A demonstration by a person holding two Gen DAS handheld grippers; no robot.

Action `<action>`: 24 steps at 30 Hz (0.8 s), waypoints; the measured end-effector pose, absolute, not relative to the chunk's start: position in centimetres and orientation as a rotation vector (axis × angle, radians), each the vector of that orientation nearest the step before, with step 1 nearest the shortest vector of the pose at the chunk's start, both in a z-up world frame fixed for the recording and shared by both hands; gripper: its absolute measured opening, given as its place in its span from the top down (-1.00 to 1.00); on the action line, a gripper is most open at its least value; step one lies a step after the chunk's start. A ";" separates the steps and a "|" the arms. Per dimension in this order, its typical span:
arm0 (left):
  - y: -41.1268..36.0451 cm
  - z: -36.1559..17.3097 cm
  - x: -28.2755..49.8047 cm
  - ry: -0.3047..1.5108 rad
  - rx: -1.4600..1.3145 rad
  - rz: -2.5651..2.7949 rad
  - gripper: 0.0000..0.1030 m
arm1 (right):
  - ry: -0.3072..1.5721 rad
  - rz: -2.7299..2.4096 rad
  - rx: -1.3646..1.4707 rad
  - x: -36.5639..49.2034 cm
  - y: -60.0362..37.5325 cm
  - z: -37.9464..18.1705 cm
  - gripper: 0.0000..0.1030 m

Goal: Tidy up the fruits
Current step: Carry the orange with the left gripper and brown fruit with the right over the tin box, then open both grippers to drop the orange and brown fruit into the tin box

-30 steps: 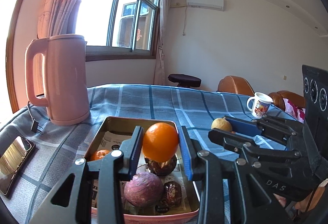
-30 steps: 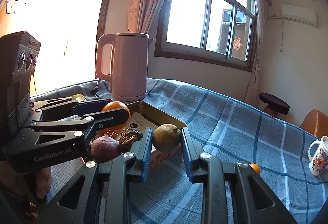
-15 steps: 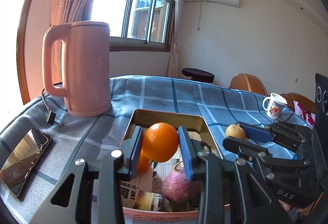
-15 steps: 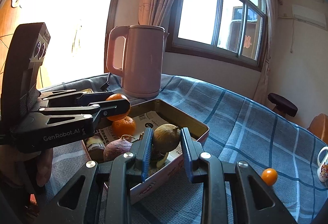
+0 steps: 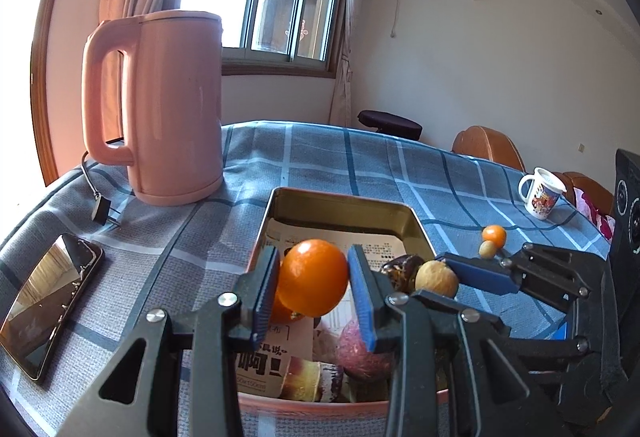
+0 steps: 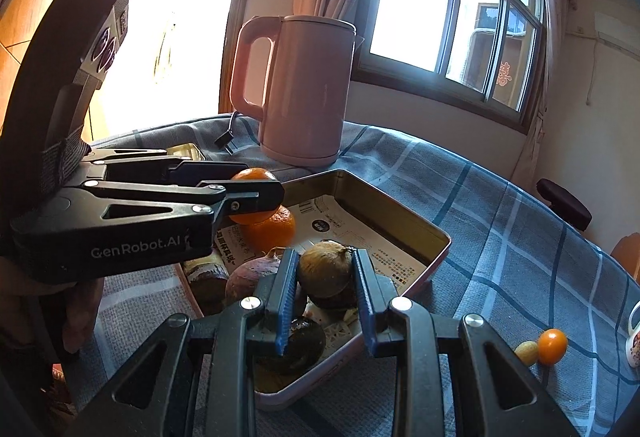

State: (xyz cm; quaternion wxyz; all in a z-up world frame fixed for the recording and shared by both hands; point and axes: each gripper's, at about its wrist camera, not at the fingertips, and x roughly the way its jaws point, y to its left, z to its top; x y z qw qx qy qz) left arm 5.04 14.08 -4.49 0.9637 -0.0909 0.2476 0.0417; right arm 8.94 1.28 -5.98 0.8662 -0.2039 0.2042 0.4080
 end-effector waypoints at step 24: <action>13.7 -3.7 4.4 0.468 -0.192 0.128 -0.65 | 0.382 0.777 -0.408 9.5 -2.4 -4.4 -0.35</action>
